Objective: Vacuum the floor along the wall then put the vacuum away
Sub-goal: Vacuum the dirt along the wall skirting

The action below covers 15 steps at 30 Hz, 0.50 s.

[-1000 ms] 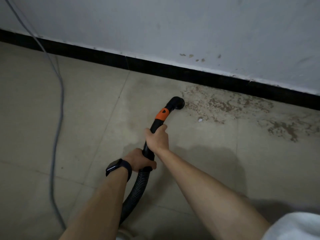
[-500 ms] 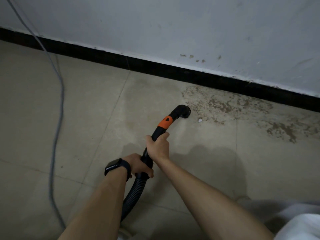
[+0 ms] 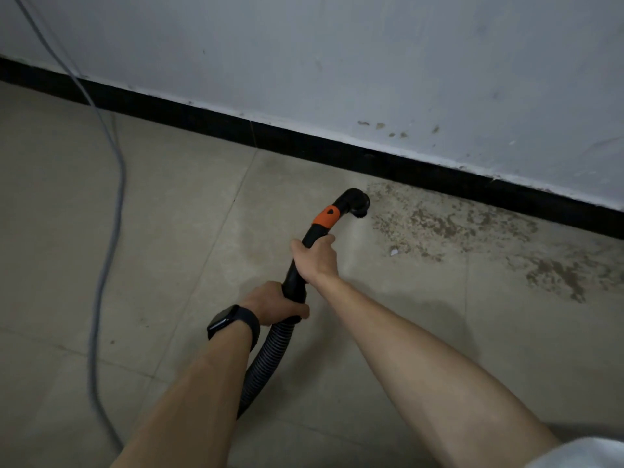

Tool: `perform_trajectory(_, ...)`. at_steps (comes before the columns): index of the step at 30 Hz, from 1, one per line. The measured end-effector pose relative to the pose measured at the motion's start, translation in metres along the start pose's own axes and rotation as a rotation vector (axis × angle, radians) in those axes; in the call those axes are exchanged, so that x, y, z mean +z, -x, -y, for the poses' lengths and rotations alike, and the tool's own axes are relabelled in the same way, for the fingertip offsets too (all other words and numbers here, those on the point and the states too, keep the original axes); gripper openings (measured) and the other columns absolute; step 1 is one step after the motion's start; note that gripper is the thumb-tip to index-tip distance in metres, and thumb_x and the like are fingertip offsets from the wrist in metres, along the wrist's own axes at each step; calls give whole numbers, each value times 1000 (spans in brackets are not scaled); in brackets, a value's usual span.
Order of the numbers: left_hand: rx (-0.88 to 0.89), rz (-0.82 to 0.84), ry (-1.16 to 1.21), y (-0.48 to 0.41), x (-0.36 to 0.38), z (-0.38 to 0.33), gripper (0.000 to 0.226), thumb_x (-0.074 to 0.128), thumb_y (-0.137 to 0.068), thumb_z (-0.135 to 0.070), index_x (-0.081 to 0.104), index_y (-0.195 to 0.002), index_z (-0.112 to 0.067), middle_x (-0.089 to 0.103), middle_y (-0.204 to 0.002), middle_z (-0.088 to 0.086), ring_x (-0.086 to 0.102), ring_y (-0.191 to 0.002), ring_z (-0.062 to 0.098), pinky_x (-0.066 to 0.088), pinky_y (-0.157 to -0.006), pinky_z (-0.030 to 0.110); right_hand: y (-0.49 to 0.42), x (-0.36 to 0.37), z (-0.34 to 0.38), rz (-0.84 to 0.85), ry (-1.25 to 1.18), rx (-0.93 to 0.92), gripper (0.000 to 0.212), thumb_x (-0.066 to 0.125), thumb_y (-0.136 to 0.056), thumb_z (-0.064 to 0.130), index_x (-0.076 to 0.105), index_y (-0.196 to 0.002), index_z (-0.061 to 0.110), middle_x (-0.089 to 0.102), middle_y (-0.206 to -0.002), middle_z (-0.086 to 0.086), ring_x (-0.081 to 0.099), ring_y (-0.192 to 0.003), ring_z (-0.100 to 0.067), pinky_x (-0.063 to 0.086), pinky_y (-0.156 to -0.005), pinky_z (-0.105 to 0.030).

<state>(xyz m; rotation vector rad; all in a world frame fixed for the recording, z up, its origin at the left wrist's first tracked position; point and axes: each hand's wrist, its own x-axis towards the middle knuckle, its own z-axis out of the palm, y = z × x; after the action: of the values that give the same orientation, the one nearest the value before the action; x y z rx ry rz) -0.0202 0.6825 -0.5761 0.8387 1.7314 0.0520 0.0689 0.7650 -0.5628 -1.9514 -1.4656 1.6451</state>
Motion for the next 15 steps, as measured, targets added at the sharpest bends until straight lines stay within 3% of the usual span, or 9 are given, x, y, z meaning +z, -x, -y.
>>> perform_trajectory(4, 2, -21, -3, -7, -1, -2, 30, 82, -73, -36, 69, -91, -17, 73, -93, 5, 70, -88, 21, 60, -81, 36, -8, 0, 4, -2, 45, -2, 69, 57, -97, 36, 22, -146, 3, 60, -120, -12, 64, -92, -28, 57, -78, -38)
perform_trajectory(8, 9, -33, 37, -13, -5, -4, 31, 81, -71, -38, 71, -90, -16, 74, -90, 3, 71, -86, 20, 60, -83, 36, -15, -2, 11, 16, 71, -15, 71, 56, -98, 36, 19, -149, 2, 58, -112, -9, 63, -87, -26, 53, -70, -34)
perform_trajectory(15, 48, -70, 97, -19, -4, -26, 24, 80, -75, -34, 70, -85, -15, 73, -86, 2, 71, -84, 19, 60, -78, 32, -28, -16, 26, 9, 170, -37, 77, 54, -99, 38, 13, -152, 0, 56, -106, -7, 62, -84, -23, 56, -72, -36)
